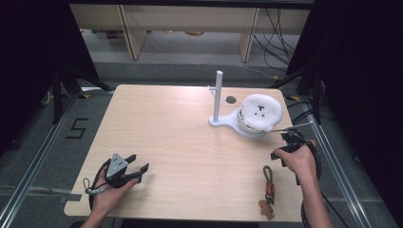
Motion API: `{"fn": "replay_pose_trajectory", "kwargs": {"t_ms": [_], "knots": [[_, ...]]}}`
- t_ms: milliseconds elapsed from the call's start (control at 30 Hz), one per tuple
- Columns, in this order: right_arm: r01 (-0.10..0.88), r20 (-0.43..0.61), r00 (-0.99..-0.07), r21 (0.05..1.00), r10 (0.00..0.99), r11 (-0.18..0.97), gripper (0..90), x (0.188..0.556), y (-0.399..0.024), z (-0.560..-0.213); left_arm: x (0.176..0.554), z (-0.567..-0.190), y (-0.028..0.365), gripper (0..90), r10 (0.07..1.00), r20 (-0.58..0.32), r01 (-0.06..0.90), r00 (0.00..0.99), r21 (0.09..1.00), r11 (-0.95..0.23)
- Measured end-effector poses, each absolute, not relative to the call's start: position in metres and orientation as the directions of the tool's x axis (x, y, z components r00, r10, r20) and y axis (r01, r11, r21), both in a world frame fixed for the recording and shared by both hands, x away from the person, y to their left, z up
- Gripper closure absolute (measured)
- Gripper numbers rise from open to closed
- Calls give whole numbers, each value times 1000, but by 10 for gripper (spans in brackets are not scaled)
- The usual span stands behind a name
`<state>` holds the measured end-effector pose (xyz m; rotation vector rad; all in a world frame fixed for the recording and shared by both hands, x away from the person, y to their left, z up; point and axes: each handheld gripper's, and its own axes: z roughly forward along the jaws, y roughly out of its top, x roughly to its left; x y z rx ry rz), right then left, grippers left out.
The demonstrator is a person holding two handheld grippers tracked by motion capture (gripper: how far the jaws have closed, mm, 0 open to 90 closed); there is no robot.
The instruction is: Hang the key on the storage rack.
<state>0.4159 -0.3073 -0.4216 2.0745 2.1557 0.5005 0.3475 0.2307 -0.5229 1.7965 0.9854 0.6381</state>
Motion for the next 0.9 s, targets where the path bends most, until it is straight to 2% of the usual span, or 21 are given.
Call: {"fn": "replay_pose_trajectory", "kwargs": {"t_ms": [33, 67, 100, 167, 200, 233, 433, 500, 533, 600, 800, 867, 900], "knots": [[960, 159, -17, 277, 987, -28, 580, 413, -302, -422, 347, -523, 231, 355, 843, -1, 344, 539, 913, -219], [958, 125, -88, 284, 988, 49, 584, 410, -305, -427, 348, -523, 231, 355, 843, 1, 344, 538, 913, -221], [958, 125, -88, 284, 988, 49, 584, 410, -305, -427, 347, -522, 230, 355, 844, 4, 350, 536, 909, -227], [970, 130, -63, 241, 990, 30, 589, 406, -303, -431, 348, -523, 230, 355, 840, 10, 348, 543, 908, -235], [976, 154, -1, 215, 988, -32, 590, 402, -297, -431, 348, -523, 229, 357, 840, 12, 345, 543, 908, -236], [975, 131, -57, 221, 990, 27, 591, 401, -301, -434, 348, -523, 229, 357, 838, 12, 345, 545, 908, -237], [987, 144, -59, 154, 988, 37, 606, 388, -295, -450, 346, -523, 229, 356, 835, 8, 335, 551, 914, -230], [993, 167, -16, 114, 986, -4, 618, 385, -289, -452, 345, -523, 229, 357, 834, 15, 333, 552, 913, -237], [986, 146, -80, 159, 986, 57, 626, 385, -291, -456, 346, -523, 228, 358, 833, 18, 331, 553, 913, -239], [983, 145, -109, 163, 983, 85, 637, 384, -291, -459, 345, -523, 229, 357, 835, 17, 336, 549, 911, -239], [987, 146, -95, 140, 985, 75, 648, 375, -292, -458, 345, -523, 228, 358, 835, 22, 336, 550, 910, -245], [996, 161, -28, 93, 987, 13, 648, 371, -287, -457, 346, -523, 227, 358, 835, 21, 335, 549, 910, -243], [996, 151, -57, 79, 987, 46, 647, 371, -289, -457, 345, -523, 227, 358, 835, 21, 335, 550, 910, -243]]}}
